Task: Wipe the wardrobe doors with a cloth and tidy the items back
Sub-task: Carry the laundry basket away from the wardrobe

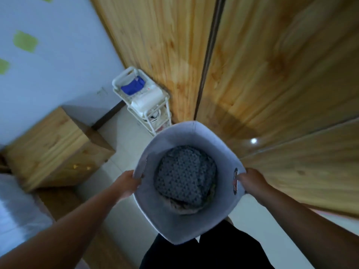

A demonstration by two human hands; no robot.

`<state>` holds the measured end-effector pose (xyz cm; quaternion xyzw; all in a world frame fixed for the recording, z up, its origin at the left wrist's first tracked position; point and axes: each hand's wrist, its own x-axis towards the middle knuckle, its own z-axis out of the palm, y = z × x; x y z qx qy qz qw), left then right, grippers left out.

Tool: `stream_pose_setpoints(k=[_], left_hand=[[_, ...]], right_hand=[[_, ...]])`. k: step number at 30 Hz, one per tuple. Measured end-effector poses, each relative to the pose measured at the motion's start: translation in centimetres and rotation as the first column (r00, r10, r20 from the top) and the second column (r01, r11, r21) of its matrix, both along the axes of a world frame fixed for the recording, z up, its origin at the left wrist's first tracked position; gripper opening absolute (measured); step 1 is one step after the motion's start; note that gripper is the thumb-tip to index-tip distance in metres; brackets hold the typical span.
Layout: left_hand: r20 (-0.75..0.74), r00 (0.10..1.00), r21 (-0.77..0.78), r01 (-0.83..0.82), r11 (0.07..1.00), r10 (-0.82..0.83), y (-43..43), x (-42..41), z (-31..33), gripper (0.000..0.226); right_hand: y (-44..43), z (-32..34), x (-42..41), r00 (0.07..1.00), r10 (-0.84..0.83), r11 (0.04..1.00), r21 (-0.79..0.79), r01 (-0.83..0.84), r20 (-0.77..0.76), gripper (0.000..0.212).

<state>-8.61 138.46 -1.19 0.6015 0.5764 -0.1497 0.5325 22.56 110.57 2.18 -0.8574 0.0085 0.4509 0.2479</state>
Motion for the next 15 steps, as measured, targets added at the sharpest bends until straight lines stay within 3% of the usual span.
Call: stream_pose_setpoints(k=[3, 6, 11, 15], left_hand=[[0.007, 0.999, -0.132, -0.049, 0.990, 0.051, -1.1, 0.6, 1.2, 0.030], [0.029, 1.000, -0.148, -0.004, 0.989, 0.008, -2.5, 1.9, 1.7, 0.035], [-0.047, 0.979, -0.038, 0.198, 0.979, -0.200, -5.1, 5.3, 2.5, 0.022], [0.015, 0.896, -0.075, 0.443, 0.893, -0.443, -9.1, 9.2, 3.9, 0.019]], right_hand=[[-3.2, 1.3, -2.9, 0.997, -0.050, 0.998, -0.041, 0.052, 0.066, 0.026], [-6.7, 2.2, -6.1, 0.980, -0.186, 0.981, -0.038, 0.189, 0.066, 0.029], [-14.3, 3.7, -10.6, 0.919, -0.379, 0.920, -0.058, 0.387, 0.110, 0.026], [-21.3, 4.3, -14.2, 0.811, -0.571, 0.815, -0.029, 0.578, 0.130, 0.033]])
